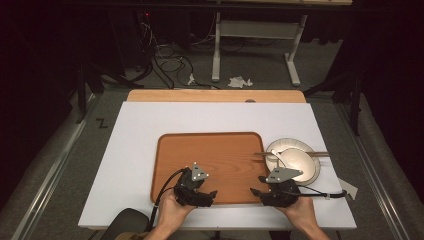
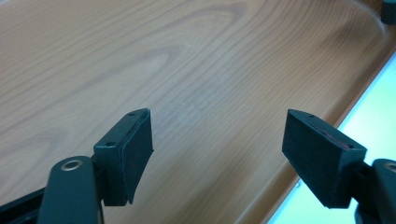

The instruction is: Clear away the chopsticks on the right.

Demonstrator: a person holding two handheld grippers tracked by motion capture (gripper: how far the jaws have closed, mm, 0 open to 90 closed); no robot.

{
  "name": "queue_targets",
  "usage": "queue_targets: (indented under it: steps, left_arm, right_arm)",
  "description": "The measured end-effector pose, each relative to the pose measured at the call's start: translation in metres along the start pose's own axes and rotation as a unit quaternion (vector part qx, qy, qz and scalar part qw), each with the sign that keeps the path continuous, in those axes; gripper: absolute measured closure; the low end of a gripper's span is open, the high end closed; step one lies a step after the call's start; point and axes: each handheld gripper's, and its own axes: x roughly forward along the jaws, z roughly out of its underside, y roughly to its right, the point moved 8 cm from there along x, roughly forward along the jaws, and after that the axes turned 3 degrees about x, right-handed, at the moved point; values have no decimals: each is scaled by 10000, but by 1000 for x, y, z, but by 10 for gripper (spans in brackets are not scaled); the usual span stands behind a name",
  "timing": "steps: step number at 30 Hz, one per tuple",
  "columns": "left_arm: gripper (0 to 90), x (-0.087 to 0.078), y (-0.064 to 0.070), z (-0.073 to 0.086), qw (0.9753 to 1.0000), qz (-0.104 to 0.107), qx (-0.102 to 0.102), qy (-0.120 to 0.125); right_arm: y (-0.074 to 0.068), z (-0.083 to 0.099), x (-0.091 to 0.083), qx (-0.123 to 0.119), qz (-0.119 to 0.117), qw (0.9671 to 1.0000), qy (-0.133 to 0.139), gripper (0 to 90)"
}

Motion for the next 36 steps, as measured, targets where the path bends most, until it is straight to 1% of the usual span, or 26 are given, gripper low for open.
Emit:
queue_targets:
  steps: [1,5,10,12,14,17,18,20,22,23,26,29,31,34,36]
  left_arm:
    - [247,0,0,0,10000,3,5,0]
    - [247,0,0,0,10000,-11,28,-6]
    - [247,1,0,0,10000,-3,3,-17]
    - [244,0,0,0,10000,34,-32,0]
    - [244,0,0,0,10000,17,-54,5]
    - [238,0,0,-1,10000,-1,-63,3]
    - [240,0,0,-1,10000,8,-75,6]
    - [241,0,0,-1,10000,-6,-59,-9]
    - [242,0,0,-1,10000,-12,-50,-2]
    - [241,-1,0,-1,10000,-19,-43,4]
    - [241,-1,-1,0,10000,-28,-30,-1]
    - [242,0,0,-1,10000,-29,-59,-8]
    - [242,0,-1,-1,10000,-37,-45,-16]
    - [242,0,-1,0,10000,-35,-34,-48]
    - [241,0,-1,0,10000,-39,-37,-20]
  right_arm:
    - [0,0,0,-44,1,10000,-4,488]
    - [0,1,0,-62,0,10000,-28,489]
    - [0,2,-1,-83,36,10000,-34,483]
    - [0,2,-1,-96,35,9999,-42,474]
    - [0,2,-1,-97,34,9999,-41,472]
    - [1,0,-4,-95,23,10000,9,468]
    - [1,-1,-6,-109,11,9999,81,468]
    - [1,0,-7,-81,13,10000,39,468]
    - [2,0,-9,-113,53,9999,54,466]
    - [3,-2,-11,-85,96,9998,121,462]
    - [5,-3,-13,-76,135,9997,189,454]
    - [6,-3,-15,-12,180,9997,180,437]
    - [7,-3,-15,-66,206,9996,173,434]
    - [9,-3,-19,-38,224,9996,160,434]
    - [10,-6,-22,-20,229,9994,268,432]
